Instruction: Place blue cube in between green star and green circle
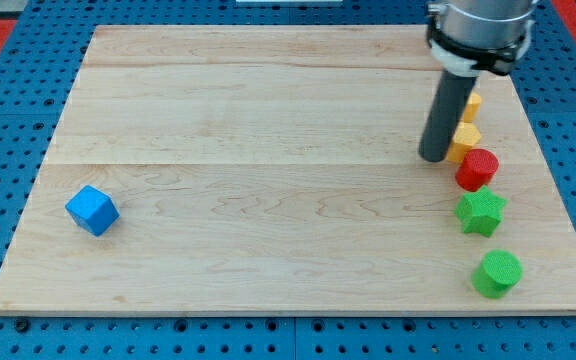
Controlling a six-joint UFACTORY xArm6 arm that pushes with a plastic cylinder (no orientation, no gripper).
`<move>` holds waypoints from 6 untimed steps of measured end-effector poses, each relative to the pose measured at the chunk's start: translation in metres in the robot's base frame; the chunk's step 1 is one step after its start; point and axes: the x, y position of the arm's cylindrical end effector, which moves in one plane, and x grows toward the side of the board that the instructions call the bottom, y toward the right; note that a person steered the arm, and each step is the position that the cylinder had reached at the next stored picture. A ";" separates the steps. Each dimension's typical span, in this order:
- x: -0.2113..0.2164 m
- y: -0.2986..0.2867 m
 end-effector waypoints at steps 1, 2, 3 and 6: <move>-0.002 0.005; -0.002 -0.079; -0.002 -0.181; 0.050 -0.410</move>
